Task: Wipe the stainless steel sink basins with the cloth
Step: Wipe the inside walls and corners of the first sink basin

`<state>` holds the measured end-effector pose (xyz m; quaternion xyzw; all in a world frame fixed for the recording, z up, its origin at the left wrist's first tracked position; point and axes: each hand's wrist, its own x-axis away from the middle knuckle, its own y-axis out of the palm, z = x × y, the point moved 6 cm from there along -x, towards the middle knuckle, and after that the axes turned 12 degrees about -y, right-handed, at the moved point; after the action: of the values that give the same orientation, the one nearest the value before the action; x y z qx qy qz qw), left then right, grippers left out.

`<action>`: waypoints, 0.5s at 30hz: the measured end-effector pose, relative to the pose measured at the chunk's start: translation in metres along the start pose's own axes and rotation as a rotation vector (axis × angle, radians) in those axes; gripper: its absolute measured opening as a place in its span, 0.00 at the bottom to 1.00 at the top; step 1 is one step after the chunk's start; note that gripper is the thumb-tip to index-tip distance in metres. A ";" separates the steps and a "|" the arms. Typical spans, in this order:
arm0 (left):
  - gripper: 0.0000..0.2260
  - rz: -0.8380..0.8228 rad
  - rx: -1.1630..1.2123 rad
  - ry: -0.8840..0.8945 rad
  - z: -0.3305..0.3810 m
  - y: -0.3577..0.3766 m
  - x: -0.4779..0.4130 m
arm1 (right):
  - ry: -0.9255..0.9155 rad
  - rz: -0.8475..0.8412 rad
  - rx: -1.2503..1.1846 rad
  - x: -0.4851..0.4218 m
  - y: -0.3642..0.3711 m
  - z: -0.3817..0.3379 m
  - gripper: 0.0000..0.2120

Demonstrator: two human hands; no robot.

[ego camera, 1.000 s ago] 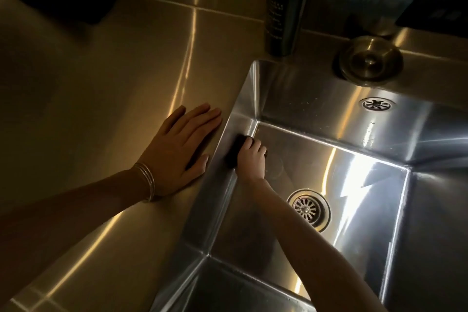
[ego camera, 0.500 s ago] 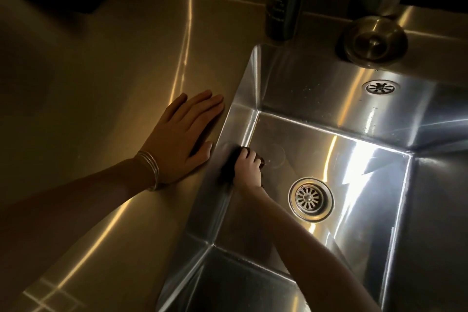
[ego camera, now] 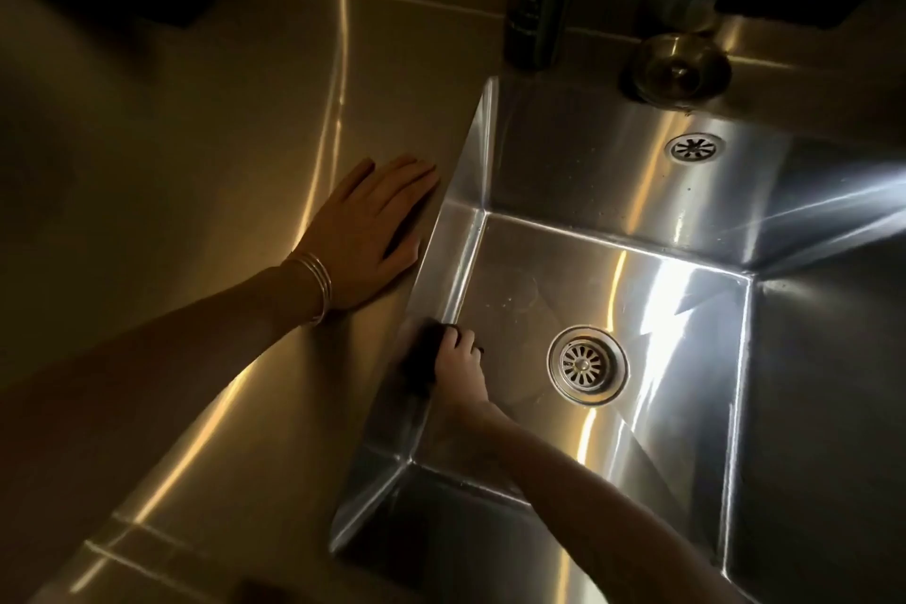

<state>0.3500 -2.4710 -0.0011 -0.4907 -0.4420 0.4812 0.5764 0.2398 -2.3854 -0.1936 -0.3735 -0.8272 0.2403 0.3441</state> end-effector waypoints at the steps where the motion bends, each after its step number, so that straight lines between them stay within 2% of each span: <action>1: 0.29 -0.005 0.005 -0.007 0.002 -0.001 0.003 | -0.056 0.000 -0.052 0.013 -0.005 -0.009 0.33; 3: 0.28 -0.017 0.017 -0.032 0.004 -0.003 0.015 | -0.222 0.031 -0.088 0.046 -0.013 -0.033 0.39; 5: 0.28 -0.043 0.036 -0.016 0.008 -0.001 0.040 | -0.326 0.071 -0.052 0.066 -0.015 -0.049 0.41; 7: 0.27 -0.060 0.066 -0.008 0.014 0.004 0.068 | -0.297 0.035 0.001 0.065 -0.007 -0.046 0.40; 10: 0.27 -0.027 0.102 -0.033 0.023 0.007 0.094 | -0.168 -0.139 0.117 0.048 0.010 -0.031 0.36; 12: 0.26 -0.017 0.118 -0.041 0.026 0.008 0.101 | -0.163 -0.203 0.162 0.047 0.015 -0.022 0.35; 13: 0.26 -0.015 0.127 -0.047 0.026 0.008 0.103 | -0.221 -0.209 0.188 0.051 0.013 -0.023 0.34; 15: 0.26 -0.028 0.134 -0.051 0.025 0.008 0.107 | -0.469 -0.192 0.285 0.068 0.002 -0.035 0.34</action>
<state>0.3400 -2.3612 -0.0019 -0.4324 -0.4299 0.5141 0.6033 0.2342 -2.3264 -0.1457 -0.1754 -0.8737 0.4002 0.2137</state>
